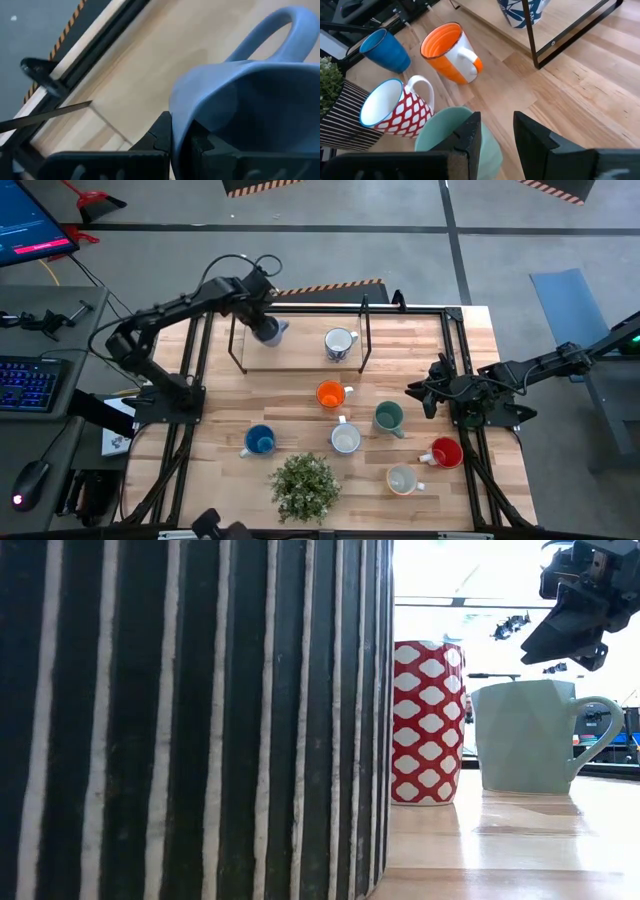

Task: Place coffee mugs
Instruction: Put the purple mug on the shelf

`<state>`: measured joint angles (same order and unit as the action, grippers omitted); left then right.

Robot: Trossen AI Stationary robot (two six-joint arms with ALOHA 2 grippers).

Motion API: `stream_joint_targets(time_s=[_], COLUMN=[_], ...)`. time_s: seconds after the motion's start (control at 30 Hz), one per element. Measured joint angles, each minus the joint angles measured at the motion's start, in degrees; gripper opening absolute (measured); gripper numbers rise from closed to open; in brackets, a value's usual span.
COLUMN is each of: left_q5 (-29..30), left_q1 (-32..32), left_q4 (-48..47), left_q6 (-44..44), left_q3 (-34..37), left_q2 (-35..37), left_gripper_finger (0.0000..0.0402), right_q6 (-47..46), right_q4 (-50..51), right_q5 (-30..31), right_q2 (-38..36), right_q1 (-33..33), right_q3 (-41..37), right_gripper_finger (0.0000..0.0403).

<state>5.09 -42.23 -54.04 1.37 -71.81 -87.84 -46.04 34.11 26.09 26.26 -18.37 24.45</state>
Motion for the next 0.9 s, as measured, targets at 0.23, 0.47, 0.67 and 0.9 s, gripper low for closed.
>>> stream_joint_targets(time_s=[0.23, 0.47, 0.67, 0.9], left_q5=[0.6, 0.71, 0.16, 0.1], left_q1=[-3.98, -5.37, -4.9, -4.26], left_q4=[0.31, 0.24, 0.46, 2.14], left_q6=[0.94, 2.27, 2.12, 1.84], left_q3=[0.0, 0.0, 0.13, 0.26], left_q2=[-0.51, -0.56, -2.08, -3.72], left_gripper_finger=[0.0004, 0.0004, 0.0006, 0.0017], right_q6=[1.31, 1.31, 1.31, 1.07], right_q4=[0.0, 0.0, 0.0, 0.0], right_q5=[-1.66, -1.66, -1.66, -2.5], right_q2=[0.0, 0.0, 0.0, 0.02], right_q1=[0.0, 0.0, 0.0, 0.0], right_q3=[0.0, 0.0, 0.0, 0.0], right_gripper_finger=[0.0096, 0.0096, 0.0096, 0.0096])
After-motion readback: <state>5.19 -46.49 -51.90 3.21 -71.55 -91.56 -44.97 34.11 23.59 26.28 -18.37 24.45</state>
